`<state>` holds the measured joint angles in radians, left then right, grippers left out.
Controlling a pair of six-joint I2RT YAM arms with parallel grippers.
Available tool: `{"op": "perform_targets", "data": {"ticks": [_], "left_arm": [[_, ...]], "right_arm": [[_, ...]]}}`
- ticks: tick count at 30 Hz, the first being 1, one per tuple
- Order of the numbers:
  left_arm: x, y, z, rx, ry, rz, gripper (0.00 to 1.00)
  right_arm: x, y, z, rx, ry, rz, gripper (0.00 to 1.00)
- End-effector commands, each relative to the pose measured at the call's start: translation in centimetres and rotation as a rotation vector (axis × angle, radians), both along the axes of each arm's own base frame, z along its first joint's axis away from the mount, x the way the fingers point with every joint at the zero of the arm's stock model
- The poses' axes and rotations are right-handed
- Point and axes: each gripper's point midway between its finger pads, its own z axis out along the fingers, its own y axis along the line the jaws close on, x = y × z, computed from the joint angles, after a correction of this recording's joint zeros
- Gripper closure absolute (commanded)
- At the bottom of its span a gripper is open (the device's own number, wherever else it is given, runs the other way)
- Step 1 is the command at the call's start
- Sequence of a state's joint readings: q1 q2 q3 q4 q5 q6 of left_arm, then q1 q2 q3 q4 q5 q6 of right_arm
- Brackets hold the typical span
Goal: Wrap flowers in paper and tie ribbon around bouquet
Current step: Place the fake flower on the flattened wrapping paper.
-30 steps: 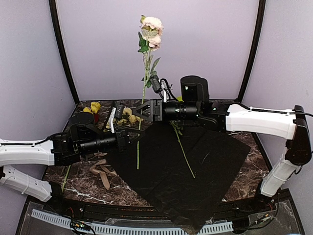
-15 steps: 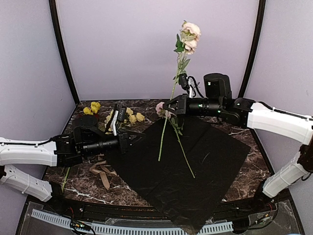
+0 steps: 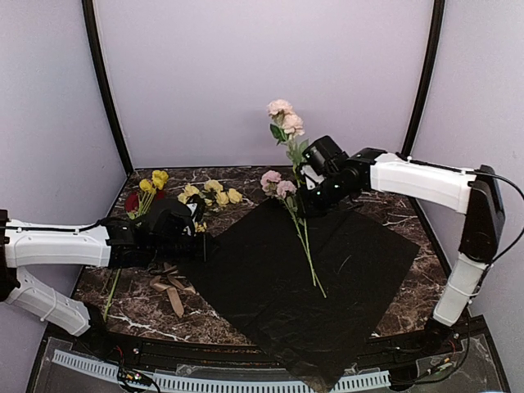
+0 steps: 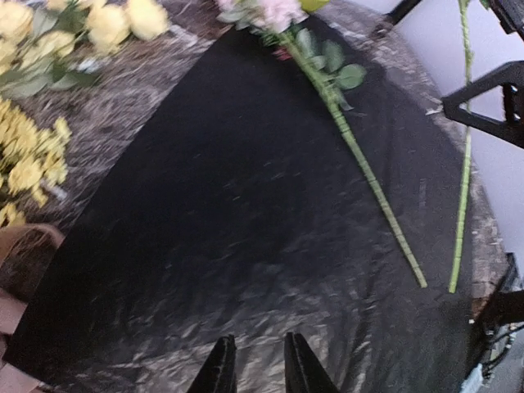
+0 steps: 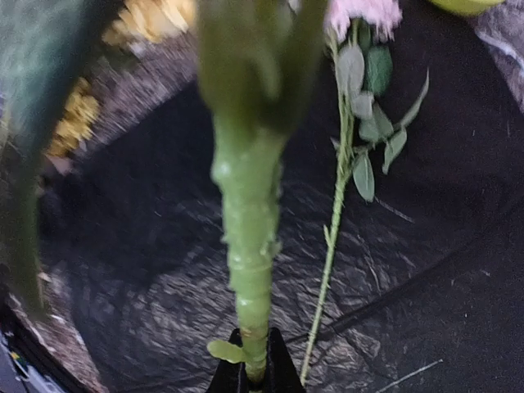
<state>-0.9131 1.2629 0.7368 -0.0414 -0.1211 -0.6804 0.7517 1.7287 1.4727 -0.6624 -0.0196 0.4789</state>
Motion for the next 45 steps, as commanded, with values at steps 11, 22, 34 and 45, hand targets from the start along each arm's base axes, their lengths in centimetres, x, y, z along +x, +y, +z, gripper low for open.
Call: {"op": "perform_targets", "data": {"ticks": [11,22,34,45], "left_arm": [[-1.5,5.2,-9.9,0.352,0.213,0.099,0.77],[0.6,7.2,-7.1,0.392,0.144,0.111,0.69],[7.4,26.4,-4.3,0.407,0.253,0.508,0.37],[8.8,33.7,-8.3,0.466,0.401,0.636,0.55]], "right_arm": [[2.4,-0.5,-9.5,-0.332,0.152,0.01,0.93],[1.9,-0.6,-5.9,-0.262,0.103,0.003,0.6],[-3.3,-0.6,-1.8,-0.031,0.066,0.088,0.6],[-5.4,-1.1,-4.3,-0.119,0.104,0.144,0.6]]}}
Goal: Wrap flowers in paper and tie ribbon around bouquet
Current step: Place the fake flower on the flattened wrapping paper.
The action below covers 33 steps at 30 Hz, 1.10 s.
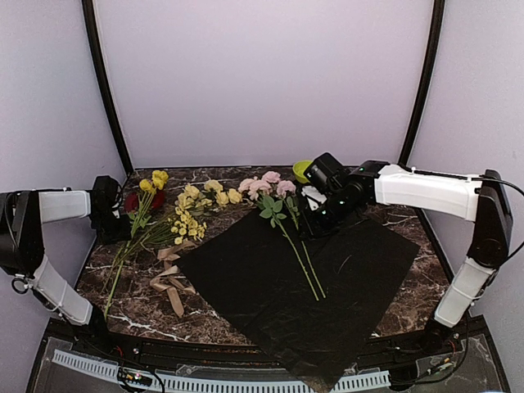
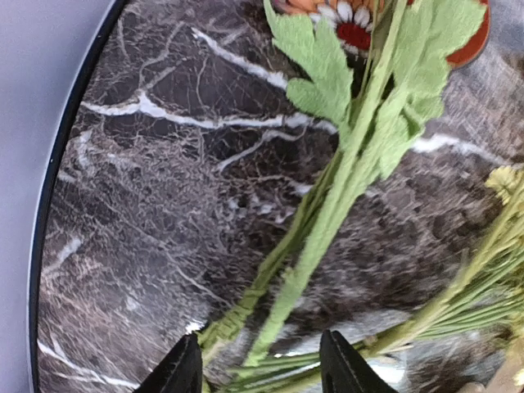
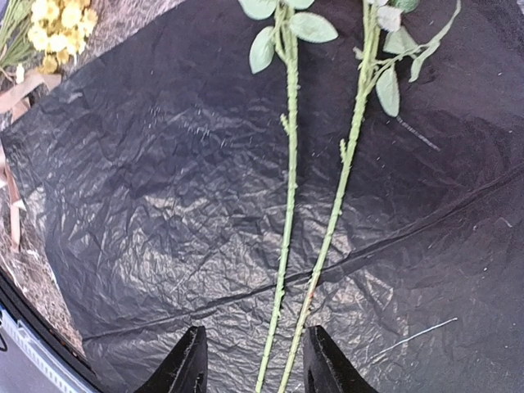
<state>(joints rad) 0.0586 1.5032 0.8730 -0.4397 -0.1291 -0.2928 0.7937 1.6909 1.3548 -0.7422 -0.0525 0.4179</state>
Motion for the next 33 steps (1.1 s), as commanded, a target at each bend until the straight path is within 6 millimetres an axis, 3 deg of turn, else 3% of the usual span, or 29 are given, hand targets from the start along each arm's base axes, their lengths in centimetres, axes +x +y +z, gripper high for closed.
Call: {"op": "perform_targets", "data": {"ticks": [1,4,9,18,20,26,30,33], "left_arm": [[0.4,1.7,0.3,0.026,0.012,0.001,0.59],[0.4,2.3,-0.6,0.057,0.062,-0.014,0.67],[-0.2,1.9,-2.6,0.036,0.125,-0.041,0.67],[-1.0,0.9,-4.2,-0.015,0.175,-0.069,0.66],[-1.0,0.4,-4.0,-0.043,0.171,-0.082,0.66],[0.0,-1.4,-0.6,-0.071,-0.003,-0.174,0.61],[-0.4,-1.3,-1.5,-0.067,0.053,-0.173,0.59],[-0.8,-1.1,-3.4,-0.07,0.133,-0.162,0.6]], "right_arm": [[-0.6,0.3,-0.6,-0.008,-0.002,0.038,0.6],[-0.8,0.4,-0.8,-0.011,-0.001,0.048,0.6],[-1.0,0.3,-0.9,-0.017,-0.003,0.063,0.59],[-1.3,-0.1,-1.1,-0.028,0.0,0.07,0.59],[-1.4,-0.2,-1.1,-0.031,0.002,0.071,0.59],[-1.6,-0.4,-1.3,-0.043,0.006,0.077,0.59],[-1.6,-0.2,-1.3,-0.039,0.008,0.082,0.58],[-1.5,-0.1,-1.0,-0.032,0.005,0.084,0.58]]}}
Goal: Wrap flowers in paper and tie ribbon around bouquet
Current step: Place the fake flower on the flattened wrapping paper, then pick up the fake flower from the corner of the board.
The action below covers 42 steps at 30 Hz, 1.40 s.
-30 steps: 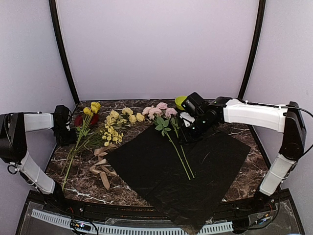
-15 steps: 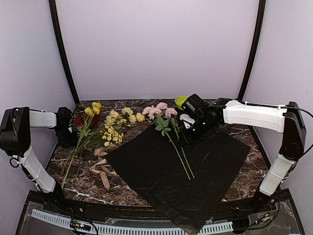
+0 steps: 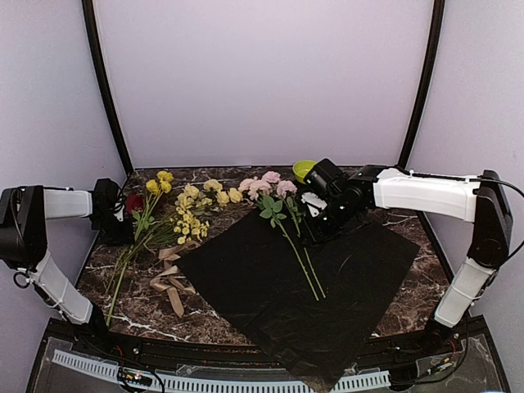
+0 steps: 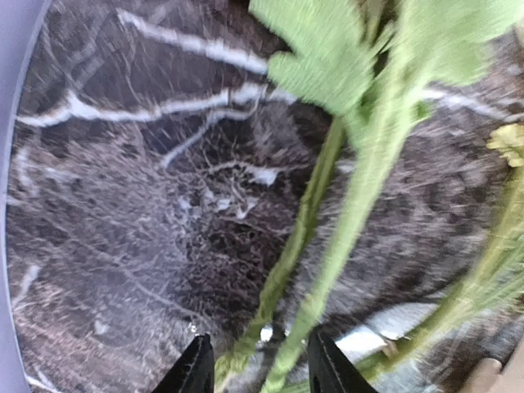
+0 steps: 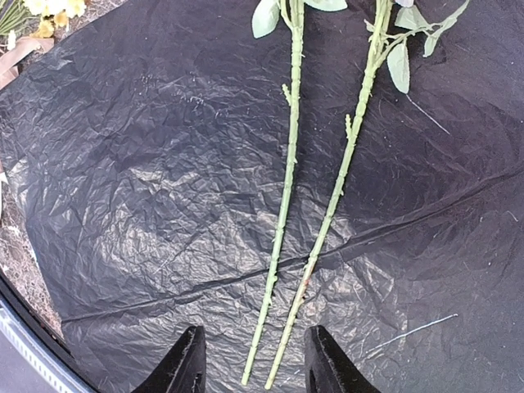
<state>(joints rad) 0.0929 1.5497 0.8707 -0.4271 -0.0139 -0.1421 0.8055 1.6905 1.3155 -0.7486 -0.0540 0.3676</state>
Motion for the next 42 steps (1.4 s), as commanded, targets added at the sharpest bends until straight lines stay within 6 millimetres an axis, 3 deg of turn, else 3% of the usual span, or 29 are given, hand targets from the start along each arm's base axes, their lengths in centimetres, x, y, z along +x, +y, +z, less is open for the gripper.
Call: {"op": "perform_targets", "data": {"ticks": [1,4,10,18,22,26,35,38,42], "left_arm": [[-0.9,-0.1,-2.2,-0.005,0.109,-0.008,0.6],[-0.8,0.3,-2.5,0.012,0.122,0.004,0.65],[0.0,-0.2,-0.5,-0.005,0.011,-0.016,0.66],[0.5,-0.5,0.8,-0.009,-0.062,-0.025,1.0],[0.6,-0.8,1.9,-0.025,-0.113,-0.023,1.0],[0.9,-1.3,4.0,-0.05,-0.189,-0.026,1.0],[0.3,-4.2,12.5,-0.249,-0.504,-0.009,1.0],[-0.8,-4.5,13.0,-0.282,-0.514,0.018,1.0],[-1.0,-2.6,11.1,-0.178,-0.448,0.081,1.0]], "right_arm": [[-0.4,0.4,0.5,0.015,-0.011,0.028,0.58],[-0.5,0.2,0.6,0.017,-0.014,0.029,0.58],[-0.9,-0.3,0.2,0.003,-0.009,0.031,0.58],[-1.7,-0.8,0.0,0.013,-0.011,0.045,0.56],[-1.9,-1.4,0.2,-0.008,-0.013,0.04,0.56],[-2.0,-1.8,1.9,0.021,-0.046,0.024,0.56],[-2.4,-2.4,3.0,0.044,-0.069,0.004,0.55],[-2.3,-2.3,3.0,0.046,-0.071,0.012,0.55],[-2.4,-2.0,2.6,0.04,-0.059,0.026,0.55]]}}
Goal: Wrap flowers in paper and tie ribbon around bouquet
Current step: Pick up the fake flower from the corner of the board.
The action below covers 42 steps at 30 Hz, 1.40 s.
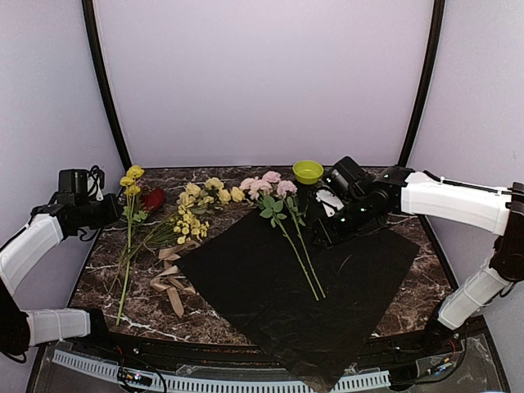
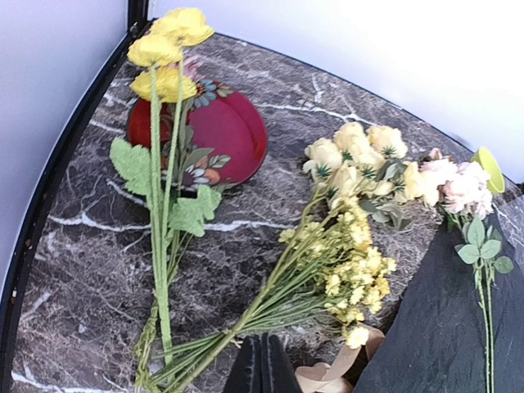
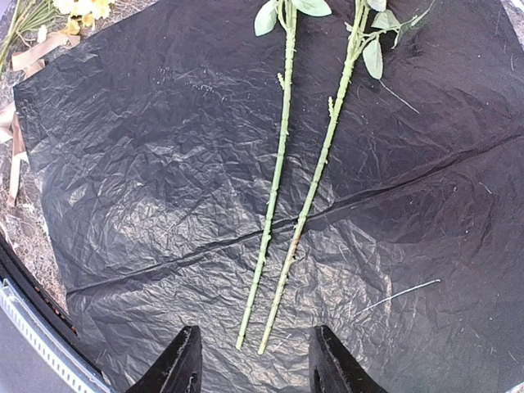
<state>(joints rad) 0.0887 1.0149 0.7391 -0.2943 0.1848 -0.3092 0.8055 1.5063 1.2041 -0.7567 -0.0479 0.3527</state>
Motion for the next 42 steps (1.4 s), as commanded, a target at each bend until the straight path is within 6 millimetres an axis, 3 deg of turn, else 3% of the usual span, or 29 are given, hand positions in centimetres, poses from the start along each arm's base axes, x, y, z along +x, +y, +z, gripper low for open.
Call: {"op": "perform_targets", "data": {"ticks": [1,5,8,12,15,18,24,32,38,42], "left_arm": [[-0.2,1.4,-3.1,0.038,0.124,0.067,0.97],[2.1,2.9,-5.7,0.113,0.277,0.088,0.63],[3.9,5.0,-6.9,0.187,0.333,0.144,0.56],[6.2,4.7,-8.4,0.185,0.34,0.093,0.57],[7.3,4.7,-9.7,0.186,0.366,0.081,0.67],[7.7,4.5,-11.2,0.177,0.406,0.065,0.7],[7.8,5.1,-12.3,0.209,0.439,0.077,0.85],[7.4,6.5,-12.2,0.286,0.467,0.102,0.82],[6.2,7.3,-13.7,0.346,0.531,0.105,0.76],[6.1,7.0,-14.0,0.333,0.524,0.096,0.86]], "right_arm": [[-0.2,0.4,-0.1,-0.002,-0.001,0.017,0.55],[-0.2,0.3,-0.5,-0.015,0.005,0.014,0.55],[-0.4,0.1,-0.7,-0.016,0.008,0.014,0.55],[-0.6,-0.3,-1.5,-0.039,0.017,0.02,0.54],[-0.6,-0.5,-2.1,-0.061,0.024,0.022,0.54],[-0.5,-0.5,-2.3,-0.068,0.024,0.022,0.54],[-0.7,-0.7,-2.7,-0.08,0.028,0.026,0.53],[-0.7,-0.6,-2.8,-0.073,0.034,0.026,0.53],[-0.8,-0.4,-2.6,-0.057,0.037,0.03,0.53],[-0.9,-0.4,-2.5,-0.057,0.04,0.03,0.53]]}}
